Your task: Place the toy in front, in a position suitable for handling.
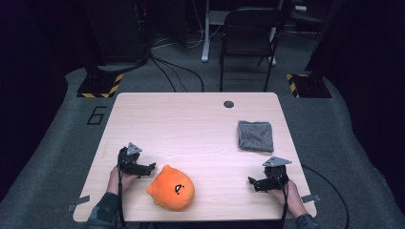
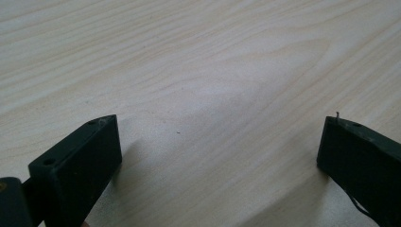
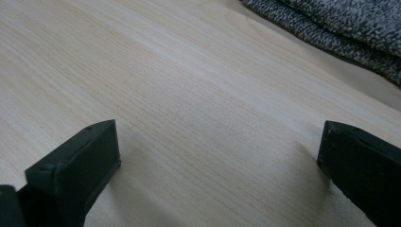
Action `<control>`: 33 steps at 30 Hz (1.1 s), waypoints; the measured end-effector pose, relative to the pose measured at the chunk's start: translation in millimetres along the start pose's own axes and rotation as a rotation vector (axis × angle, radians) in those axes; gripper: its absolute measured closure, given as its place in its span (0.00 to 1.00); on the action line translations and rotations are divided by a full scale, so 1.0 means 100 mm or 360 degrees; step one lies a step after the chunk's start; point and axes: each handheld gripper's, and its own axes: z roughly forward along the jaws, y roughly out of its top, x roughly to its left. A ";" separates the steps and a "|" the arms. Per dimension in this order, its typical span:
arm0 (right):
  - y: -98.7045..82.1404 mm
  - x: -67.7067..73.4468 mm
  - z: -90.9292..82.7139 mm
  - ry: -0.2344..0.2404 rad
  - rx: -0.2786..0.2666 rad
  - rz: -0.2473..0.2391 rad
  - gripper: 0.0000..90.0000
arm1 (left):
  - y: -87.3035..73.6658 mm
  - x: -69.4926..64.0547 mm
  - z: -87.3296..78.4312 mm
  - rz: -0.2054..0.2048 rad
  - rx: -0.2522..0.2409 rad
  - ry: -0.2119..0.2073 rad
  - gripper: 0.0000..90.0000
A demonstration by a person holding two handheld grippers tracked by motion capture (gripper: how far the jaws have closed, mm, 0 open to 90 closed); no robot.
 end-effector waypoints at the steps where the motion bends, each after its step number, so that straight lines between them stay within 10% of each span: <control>1: 0.00 0.00 0.00 -0.0001 -0.0001 0.0000 0.00 | 0.00 0.00 0.00 0.0000 0.0000 0.0000 0.01; 33: 0.00 0.00 0.00 -0.0006 0.0000 0.0003 0.00 | 0.00 0.00 -0.01 0.0014 0.0008 -0.0020 0.01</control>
